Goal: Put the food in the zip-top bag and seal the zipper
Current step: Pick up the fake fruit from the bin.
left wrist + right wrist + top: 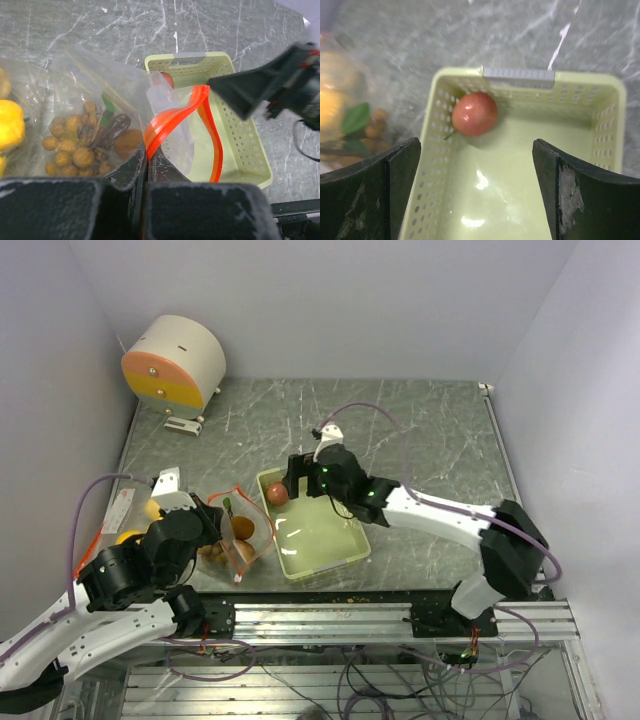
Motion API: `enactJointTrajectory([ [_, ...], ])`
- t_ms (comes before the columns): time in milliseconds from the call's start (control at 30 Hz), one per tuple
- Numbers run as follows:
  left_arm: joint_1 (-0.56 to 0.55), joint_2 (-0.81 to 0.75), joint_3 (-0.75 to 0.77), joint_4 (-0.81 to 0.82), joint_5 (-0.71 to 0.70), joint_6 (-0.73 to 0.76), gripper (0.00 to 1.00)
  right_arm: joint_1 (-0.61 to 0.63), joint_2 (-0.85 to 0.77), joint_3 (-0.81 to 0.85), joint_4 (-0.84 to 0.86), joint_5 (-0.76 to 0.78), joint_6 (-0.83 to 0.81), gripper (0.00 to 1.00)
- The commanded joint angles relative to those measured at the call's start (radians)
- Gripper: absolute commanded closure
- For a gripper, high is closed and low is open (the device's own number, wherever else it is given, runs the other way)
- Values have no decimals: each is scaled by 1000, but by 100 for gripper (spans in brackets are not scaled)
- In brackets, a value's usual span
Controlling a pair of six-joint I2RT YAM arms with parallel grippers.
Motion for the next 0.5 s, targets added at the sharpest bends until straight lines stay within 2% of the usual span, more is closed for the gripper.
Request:
enactJointTrajectory([
  [0, -1, -20, 44, -34, -23, -8, 93, 4, 127, 90, -76, -12, 37, 8],
  [233, 0, -7, 34, -22, -8, 0, 93, 3, 271, 146, -29, -11, 87, 18],
  [467, 1, -3, 34, -17, 2, 6, 93, 1, 413, 208, 14, -11, 127, 20],
])
